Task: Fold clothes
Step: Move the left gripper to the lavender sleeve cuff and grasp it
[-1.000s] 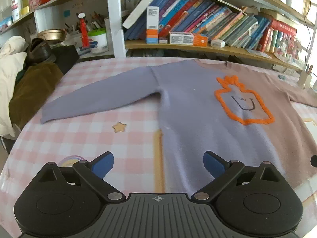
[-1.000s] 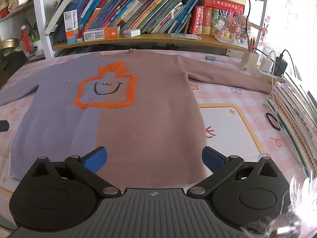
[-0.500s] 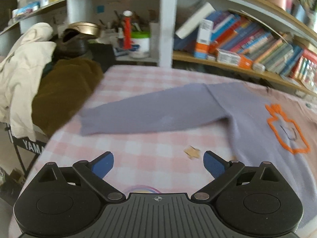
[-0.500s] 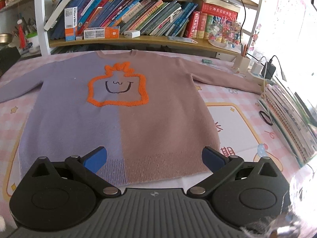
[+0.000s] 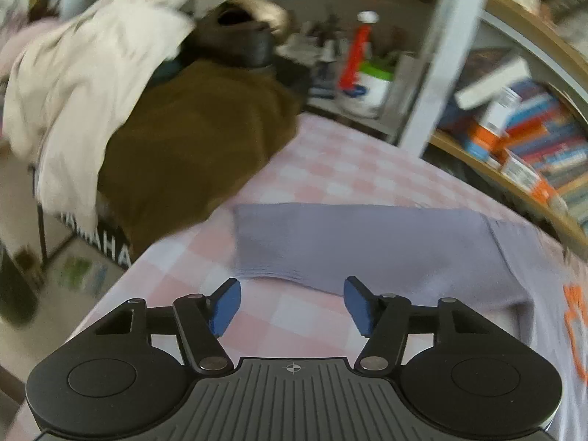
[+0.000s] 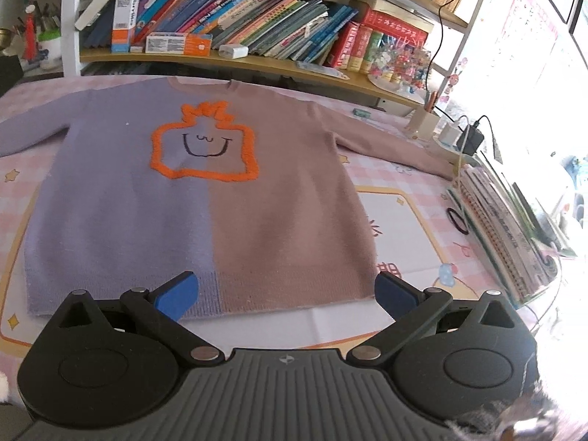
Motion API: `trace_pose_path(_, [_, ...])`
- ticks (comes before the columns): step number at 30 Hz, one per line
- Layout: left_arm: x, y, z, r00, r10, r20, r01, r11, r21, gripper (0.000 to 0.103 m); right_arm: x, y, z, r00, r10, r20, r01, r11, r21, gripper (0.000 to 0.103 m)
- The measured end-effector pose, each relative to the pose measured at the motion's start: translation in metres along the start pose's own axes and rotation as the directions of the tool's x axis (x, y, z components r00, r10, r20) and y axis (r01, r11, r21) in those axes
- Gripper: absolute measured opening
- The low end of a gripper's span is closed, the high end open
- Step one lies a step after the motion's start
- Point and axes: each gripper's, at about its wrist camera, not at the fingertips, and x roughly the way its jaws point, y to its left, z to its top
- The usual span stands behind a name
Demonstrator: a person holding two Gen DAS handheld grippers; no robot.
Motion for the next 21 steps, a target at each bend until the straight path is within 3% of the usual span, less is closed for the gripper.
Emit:
trace_pose_path(5, [0.011, 0.019, 0.007, 0.999, -0.034, 0.006, 0.034, 0.991, -0.132, 0.05, -0.001, 0.003, 0.001, 1.0, -0.013, 0.0, 0.013, 1.0, -0.016, 0.103])
trace_pose_path(11, [0.025, 0.028, 0.02, 0.996, -0.079, 0.027, 0.083, 0.967, -0.24, 0.051, 0.001, 0.004, 0.002, 1.0, -0.023, -0.009, 0.023, 1.0, -0.019, 0.103])
trace_pose_path(19, [0.037, 0.016, 0.025, 0.988, -0.146, 0.052, 0.155, 0.956, -0.25, 0.05, 0.004, 0.003, 0.001, 0.999, -0.031, -0.021, 0.03, 0.999, -0.013, 0.103])
trace_pose_path(21, [0.041, 0.01, 0.025, 0.985, -0.169, 0.037, 0.173, 0.953, -0.248, 0.035, 0.005, 0.003, 0.0, 0.999, -0.03, -0.022, 0.03, 1.0, -0.011, 0.103])
